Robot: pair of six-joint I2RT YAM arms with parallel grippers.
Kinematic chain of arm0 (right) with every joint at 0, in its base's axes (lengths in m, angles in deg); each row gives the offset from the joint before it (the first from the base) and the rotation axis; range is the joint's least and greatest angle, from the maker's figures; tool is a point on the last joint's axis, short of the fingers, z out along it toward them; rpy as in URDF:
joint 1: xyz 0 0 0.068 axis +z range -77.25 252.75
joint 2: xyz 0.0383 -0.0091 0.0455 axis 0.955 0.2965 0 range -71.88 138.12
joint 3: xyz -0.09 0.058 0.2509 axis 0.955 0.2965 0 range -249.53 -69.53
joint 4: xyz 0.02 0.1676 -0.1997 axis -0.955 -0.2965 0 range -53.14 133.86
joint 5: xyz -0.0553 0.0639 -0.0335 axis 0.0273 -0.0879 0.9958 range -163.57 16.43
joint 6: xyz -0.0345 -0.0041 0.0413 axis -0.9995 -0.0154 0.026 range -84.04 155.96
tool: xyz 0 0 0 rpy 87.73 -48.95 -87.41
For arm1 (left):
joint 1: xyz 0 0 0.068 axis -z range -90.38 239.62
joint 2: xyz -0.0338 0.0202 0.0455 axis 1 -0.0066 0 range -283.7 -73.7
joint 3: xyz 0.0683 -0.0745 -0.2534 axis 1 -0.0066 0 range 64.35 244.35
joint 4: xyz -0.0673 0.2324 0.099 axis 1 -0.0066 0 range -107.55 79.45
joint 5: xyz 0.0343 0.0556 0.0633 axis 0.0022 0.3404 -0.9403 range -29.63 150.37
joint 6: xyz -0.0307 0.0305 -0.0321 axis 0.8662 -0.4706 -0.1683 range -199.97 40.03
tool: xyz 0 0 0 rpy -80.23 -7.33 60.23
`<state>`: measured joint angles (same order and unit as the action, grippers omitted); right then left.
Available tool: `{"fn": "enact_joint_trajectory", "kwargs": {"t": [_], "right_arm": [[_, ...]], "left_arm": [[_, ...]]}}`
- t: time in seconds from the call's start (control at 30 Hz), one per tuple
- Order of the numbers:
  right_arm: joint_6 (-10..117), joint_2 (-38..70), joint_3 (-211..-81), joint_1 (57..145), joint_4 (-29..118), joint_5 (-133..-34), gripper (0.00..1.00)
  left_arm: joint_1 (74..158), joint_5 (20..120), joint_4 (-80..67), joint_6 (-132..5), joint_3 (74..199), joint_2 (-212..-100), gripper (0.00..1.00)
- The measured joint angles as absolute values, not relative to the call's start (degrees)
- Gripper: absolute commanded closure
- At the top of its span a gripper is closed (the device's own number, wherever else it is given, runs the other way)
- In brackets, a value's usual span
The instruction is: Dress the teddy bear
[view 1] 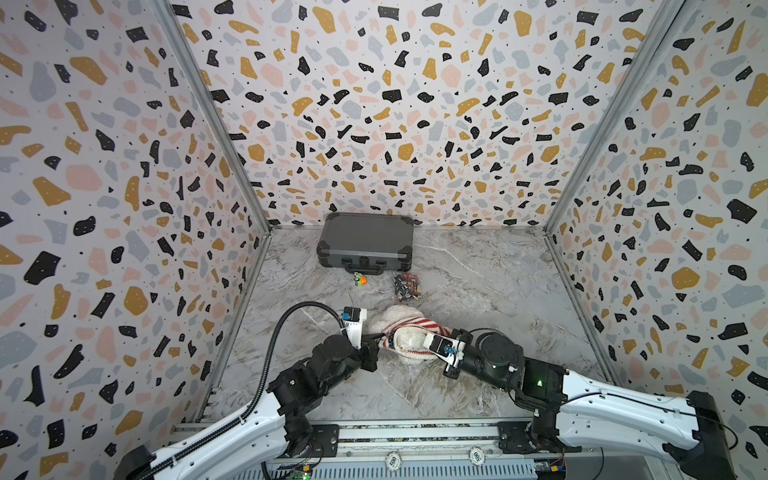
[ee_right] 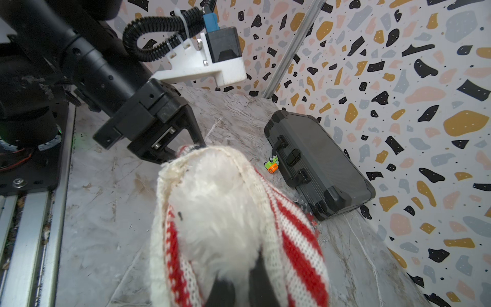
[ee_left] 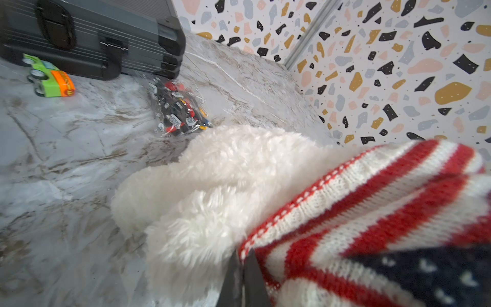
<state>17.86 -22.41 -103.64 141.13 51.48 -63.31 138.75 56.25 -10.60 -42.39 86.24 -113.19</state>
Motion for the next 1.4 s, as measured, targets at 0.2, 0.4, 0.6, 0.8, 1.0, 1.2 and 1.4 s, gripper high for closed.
{"fn": "enact_joint_trajectory", "kwargs": {"t": [0.2, 0.4, 0.6, 0.8, 1.0, 1.2, 1.4], "right_arm": [[19.47, -20.97, -103.66, 141.13, 51.94, -60.51, 1.0], [20.96, -20.84, -103.66, 141.13, 52.99, -60.44, 1.0], [23.49, -23.07, -103.66, 140.37, 52.88, -62.37, 1.0], [27.14, -25.21, -103.66, 136.92, 51.3, -64.77, 1.0], [30.03, -24.25, -103.66, 135.63, 51.11, -64.79, 1.0], [31.93, -23.13, -103.66, 135.6, 51.24, -64.82, 1.0], [32.94, -24.01, -103.66, 135.01, 51.5, -67.4, 1.0]], "left_arm": [[139.32, 63.48, -6.74, -44.64, 86.24, -114.15, 1.0], [139.53, 62.54, -6.19, -45.31, 86.24, -114.59, 1.0], [139.53, 58.39, -5.62, -44.64, 86.22, -117.1, 1.0], [139.51, 57.82, -4.83, -44.83, 86.22, -118.78, 1.0], [139.51, 59.66, -4.86, -46.17, 86.26, -119.37, 1.0], [139.49, 62.85, -4.44, -47.28, 86.83, -121.43, 1.0], [138.11, 61.08, -4.86, -47.37, 86.81, -121.3, 1.0]]}}
